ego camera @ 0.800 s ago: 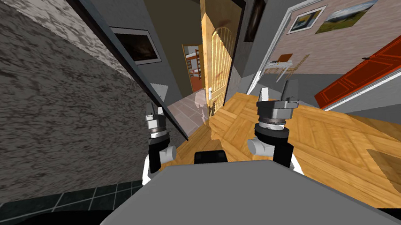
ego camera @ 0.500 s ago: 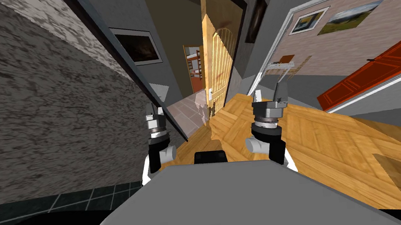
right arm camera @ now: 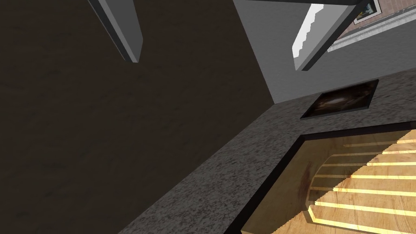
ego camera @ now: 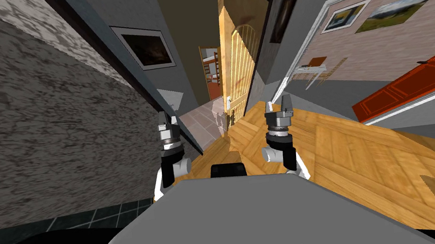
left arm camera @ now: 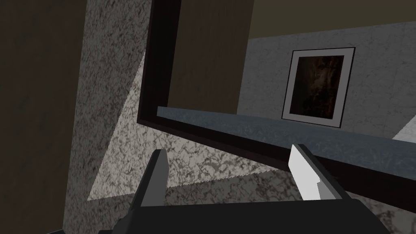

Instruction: Push the door open

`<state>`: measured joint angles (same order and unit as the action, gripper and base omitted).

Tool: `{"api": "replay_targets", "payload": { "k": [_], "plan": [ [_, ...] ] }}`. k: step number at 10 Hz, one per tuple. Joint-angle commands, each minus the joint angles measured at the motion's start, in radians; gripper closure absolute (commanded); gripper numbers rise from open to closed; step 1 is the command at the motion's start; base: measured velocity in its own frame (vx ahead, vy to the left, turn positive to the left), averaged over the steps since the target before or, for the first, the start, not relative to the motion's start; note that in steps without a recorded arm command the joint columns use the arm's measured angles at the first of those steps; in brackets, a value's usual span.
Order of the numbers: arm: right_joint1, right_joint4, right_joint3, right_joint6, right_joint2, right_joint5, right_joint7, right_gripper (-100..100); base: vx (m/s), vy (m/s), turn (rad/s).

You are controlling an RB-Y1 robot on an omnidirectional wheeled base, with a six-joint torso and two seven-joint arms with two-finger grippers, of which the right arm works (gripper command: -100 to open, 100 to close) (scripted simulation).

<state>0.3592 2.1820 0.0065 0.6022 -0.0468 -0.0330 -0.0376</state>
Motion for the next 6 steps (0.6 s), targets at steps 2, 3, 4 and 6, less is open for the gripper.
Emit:
{"api": "replay_targets", "payload": {
  "k": [2, 3, 4, 6],
  "plan": [
    [-0.035, -0.067, 0.01, -0.001, -0.007, -0.013, 0.025, -100, 0.091, -0.068, 0.045],
    [-0.05, -0.095, 0.014, -0.002, -0.01, -0.017, 0.035, -100, 0.085, -0.072, 0.046],
    [-0.066, -0.124, 0.017, -0.002, -0.014, -0.022, 0.045, -100, 0.092, -0.076, 0.046],
    [-0.101, -0.187, 0.025, -0.003, -0.02, -0.033, 0.067, -100, 0.096, -0.065, 0.051]
  ]
}}
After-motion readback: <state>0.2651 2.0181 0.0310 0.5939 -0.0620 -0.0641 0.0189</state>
